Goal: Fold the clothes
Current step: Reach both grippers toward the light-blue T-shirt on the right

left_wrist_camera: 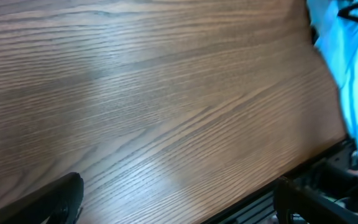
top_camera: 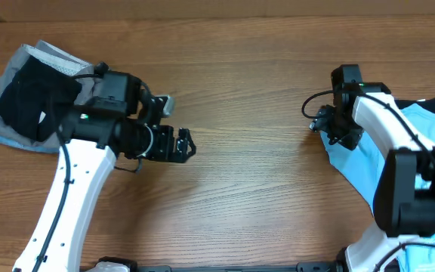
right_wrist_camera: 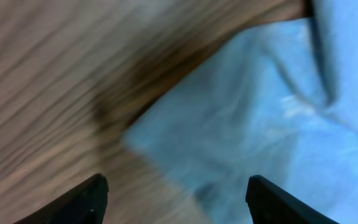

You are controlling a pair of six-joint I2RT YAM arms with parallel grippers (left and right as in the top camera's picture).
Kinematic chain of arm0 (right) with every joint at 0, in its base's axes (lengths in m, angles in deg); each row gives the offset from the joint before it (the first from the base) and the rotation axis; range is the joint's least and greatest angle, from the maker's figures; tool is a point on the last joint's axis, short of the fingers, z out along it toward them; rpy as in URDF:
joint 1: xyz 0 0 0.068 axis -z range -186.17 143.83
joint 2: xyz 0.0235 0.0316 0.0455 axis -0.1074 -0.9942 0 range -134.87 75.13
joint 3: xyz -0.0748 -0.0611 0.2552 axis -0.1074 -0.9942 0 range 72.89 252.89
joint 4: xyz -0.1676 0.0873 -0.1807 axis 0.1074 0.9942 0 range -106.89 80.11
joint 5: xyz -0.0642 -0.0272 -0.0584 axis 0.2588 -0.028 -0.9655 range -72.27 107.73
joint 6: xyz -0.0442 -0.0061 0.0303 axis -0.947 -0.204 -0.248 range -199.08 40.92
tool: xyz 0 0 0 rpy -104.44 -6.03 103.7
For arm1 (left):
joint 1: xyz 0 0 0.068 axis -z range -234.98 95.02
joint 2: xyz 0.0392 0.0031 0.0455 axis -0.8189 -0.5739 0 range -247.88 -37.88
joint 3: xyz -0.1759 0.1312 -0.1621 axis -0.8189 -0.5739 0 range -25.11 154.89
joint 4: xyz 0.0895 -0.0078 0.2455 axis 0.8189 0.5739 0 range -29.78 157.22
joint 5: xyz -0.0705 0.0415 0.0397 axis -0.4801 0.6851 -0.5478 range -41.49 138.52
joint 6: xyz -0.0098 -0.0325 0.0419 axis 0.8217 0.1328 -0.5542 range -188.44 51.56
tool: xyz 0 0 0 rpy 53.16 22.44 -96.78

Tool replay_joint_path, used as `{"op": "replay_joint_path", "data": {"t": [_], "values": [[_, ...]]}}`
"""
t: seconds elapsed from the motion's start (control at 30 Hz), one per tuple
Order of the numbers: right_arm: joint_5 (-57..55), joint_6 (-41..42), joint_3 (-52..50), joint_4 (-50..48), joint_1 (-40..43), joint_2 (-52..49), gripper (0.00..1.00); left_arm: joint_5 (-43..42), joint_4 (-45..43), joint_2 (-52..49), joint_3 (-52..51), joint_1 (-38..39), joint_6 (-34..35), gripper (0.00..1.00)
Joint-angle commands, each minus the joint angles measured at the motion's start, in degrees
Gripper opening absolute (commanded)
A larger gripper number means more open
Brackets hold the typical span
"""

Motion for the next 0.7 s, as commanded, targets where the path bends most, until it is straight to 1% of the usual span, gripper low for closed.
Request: {"op": "replay_joint_path", "data": {"t": [0.0, 0.1, 0.17, 0.27, 0.3, 0.37, 0.5, 0.6, 0.63, 0.67], "values": [[-1.1, 3.3, 0.6, -0.5, 2.4, -2.3, 0.75, 4.8, -0.5, 0.2, 1.2, 2.9, -1.6, 0.99], [-0.6, 3.2, 0.0, -1.7, 2.8, -3.6, 0.74, 7.0, -0.7, 0.2, 1.2, 4.6, -1.6, 0.98], [0.4, 3.3, -0.4, -2.6, 2.8, -3.7, 0.68, 7.4, -0.7, 0.1, 1.2, 5.4, -1.6, 0.98], [1.1, 3.2, -0.7, -2.9, 2.7, -3.8, 0.66, 8.0, -0.7, 0.2, 1.2, 6.1, -1.6, 0.98], [1.2, 3.2, -0.9, -3.4, 2.7, -3.8, 0.67, 7.9, -0.7, 0.1, 1.2, 6.2, -1.6, 0.98], [1.5, 3.2, -1.7, -5.2, 2.7, -3.8, 0.75, 7.9, -0.7, 0.2, 1.2, 6.4, -1.6, 0.98], [1.7, 3.3, -4.6, -9.2, 2.7, -3.8, 0.74, 7.9, -0.7, 0.2, 1.2, 6.4, -1.6, 0.98], [2.1, 3.3, -7.1, -11.3, 2.7, -3.9, 0.64, 7.9, -0.7, 0.1, 1.2, 6.4, -1.6, 0.98], [2.2, 3.2, -7.6, -11.4, 2.7, -3.9, 0.52, 7.9, -0.7, 0.2, 1.2, 6.4, -1.6, 0.98], [2.1, 3.2, -7.7, -11.2, 2.7, -3.9, 0.35, 8.0, -0.7, 0.2, 1.2, 6.4, -1.6, 0.98]]}}
